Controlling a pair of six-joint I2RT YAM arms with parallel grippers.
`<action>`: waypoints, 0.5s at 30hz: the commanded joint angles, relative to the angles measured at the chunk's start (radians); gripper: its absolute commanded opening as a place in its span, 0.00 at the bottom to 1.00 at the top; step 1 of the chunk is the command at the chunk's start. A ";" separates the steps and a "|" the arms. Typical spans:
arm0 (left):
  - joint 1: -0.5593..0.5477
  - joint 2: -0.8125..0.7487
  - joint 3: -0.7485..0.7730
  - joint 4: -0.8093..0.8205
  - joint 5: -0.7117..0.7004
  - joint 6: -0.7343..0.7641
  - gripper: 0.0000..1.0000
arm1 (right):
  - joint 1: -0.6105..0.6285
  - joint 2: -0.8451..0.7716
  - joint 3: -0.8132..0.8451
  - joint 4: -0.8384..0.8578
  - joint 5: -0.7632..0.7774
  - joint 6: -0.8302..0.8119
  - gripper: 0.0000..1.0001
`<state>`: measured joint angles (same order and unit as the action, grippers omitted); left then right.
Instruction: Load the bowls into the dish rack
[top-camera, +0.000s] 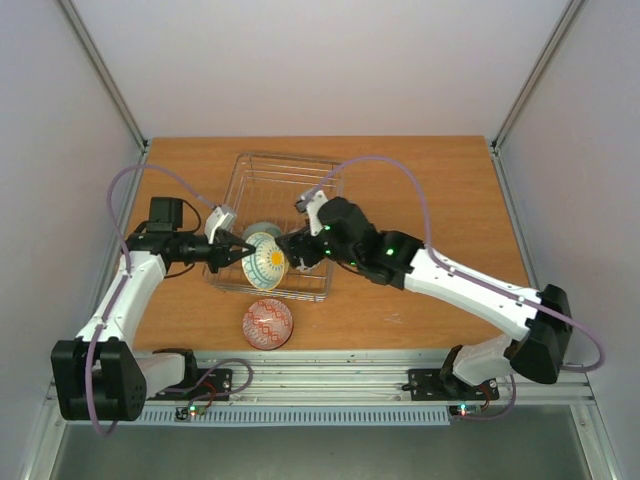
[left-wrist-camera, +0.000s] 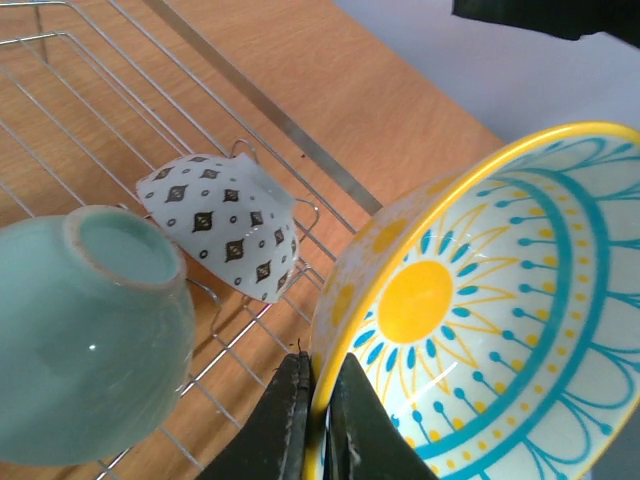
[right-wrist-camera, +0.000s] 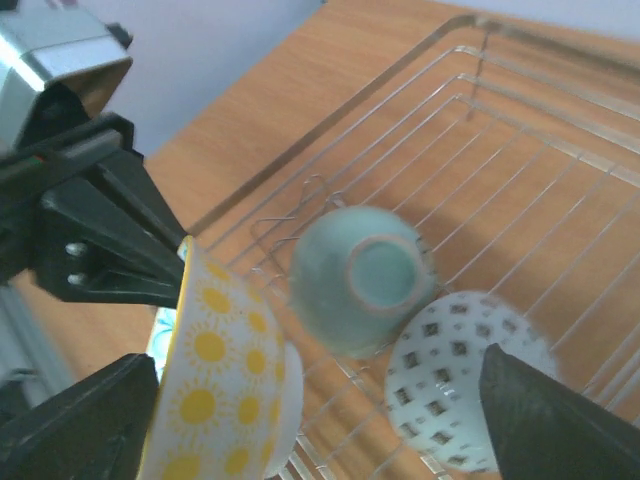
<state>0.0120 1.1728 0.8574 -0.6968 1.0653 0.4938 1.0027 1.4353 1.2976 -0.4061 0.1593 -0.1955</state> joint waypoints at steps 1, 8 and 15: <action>0.014 -0.009 0.040 -0.023 0.099 0.052 0.00 | -0.109 -0.108 -0.146 0.168 -0.357 0.172 0.94; 0.022 -0.030 0.037 -0.033 0.122 0.068 0.00 | -0.165 -0.139 -0.291 0.363 -0.646 0.338 0.99; 0.026 -0.021 0.044 -0.066 0.142 0.098 0.01 | -0.165 -0.120 -0.360 0.502 -0.742 0.392 0.99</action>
<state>0.0334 1.1690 0.8635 -0.7464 1.1301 0.5598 0.8371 1.3121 0.9657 -0.0399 -0.4755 0.1360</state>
